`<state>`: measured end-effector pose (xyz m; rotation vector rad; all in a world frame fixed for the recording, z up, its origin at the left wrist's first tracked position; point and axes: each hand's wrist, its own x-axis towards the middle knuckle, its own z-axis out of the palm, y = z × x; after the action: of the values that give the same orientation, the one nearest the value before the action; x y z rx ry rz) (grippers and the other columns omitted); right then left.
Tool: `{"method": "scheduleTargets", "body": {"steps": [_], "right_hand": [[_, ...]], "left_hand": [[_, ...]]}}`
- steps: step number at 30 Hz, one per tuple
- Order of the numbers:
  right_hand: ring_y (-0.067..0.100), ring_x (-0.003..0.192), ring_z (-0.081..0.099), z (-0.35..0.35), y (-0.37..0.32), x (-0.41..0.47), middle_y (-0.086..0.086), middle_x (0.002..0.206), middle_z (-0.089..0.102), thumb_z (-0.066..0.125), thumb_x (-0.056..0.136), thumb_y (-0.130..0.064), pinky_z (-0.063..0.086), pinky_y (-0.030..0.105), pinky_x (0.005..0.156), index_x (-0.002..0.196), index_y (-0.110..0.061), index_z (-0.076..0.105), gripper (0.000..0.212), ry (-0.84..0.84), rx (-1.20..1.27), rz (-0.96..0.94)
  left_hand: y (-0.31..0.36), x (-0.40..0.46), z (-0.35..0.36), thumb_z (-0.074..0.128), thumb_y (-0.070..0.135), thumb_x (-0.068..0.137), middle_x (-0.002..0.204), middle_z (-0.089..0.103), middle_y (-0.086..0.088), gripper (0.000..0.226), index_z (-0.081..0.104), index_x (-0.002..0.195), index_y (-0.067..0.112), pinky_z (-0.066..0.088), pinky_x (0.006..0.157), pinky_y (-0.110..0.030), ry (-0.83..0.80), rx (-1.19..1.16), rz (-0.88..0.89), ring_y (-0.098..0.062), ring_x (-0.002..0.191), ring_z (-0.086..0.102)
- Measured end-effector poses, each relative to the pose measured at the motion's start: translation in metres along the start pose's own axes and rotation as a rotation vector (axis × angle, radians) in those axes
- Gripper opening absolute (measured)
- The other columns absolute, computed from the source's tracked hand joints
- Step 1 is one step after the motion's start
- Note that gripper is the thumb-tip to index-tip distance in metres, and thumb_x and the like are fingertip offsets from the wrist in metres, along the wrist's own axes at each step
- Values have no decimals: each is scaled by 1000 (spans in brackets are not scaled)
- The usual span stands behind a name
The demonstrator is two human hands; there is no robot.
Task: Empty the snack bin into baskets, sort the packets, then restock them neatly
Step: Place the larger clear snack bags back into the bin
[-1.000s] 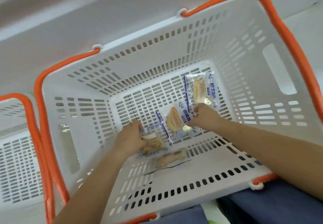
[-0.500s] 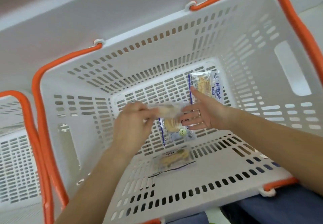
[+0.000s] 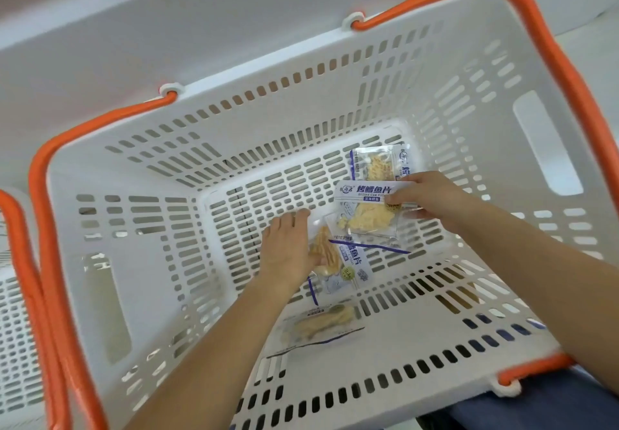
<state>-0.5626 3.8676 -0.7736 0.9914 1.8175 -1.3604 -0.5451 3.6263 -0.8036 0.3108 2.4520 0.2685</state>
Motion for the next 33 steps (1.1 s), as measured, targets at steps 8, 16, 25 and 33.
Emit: {"method": "scheduleTargets", "body": {"steps": [8, 16, 25, 33], "right_hand": [[13, 55, 57, -8, -8, 3, 5, 94, 64, 63, 91, -22, 46, 19, 43, 117, -4, 57, 32, 129, 412, -77], [15, 77, 61, 22, -13, -17, 1, 97, 62, 54, 95, -37, 52, 24, 64, 96, -22, 57, 15, 5, 284, -113], [19, 74, 68, 19, -9, -13, 5, 93, 69, 70, 75, -50, 55, 31, 74, 122, -15, 57, 60, -288, 395, -14], [24, 103, 60, 8, 1, -2, 6, 103, 67, 82, 69, -13, 42, 41, 102, 106, -2, 55, 47, -94, 268, -6]], "left_hand": [[-37, -15, -41, 54, 10, 96, 82, 66, -6, 14, 53, 83, 16, 55, 58, -21, 247, -1140, -499, -15, 69, 62], [-9, -25, -68, 53, 7, 96, 86, 66, -6, 14, 61, 88, 16, 54, 61, -20, 376, -1368, -404, -15, 73, 64], [28, -30, -57, 55, 4, 94, 90, 72, -6, 13, 64, 97, 12, 57, 75, -23, 48, -1613, -460, -15, 82, 71], [-7, -55, -34, 69, 52, 80, 150, 33, 13, 81, 30, 148, 31, 24, 105, -18, -895, -206, 130, -6, 135, 33]]}}
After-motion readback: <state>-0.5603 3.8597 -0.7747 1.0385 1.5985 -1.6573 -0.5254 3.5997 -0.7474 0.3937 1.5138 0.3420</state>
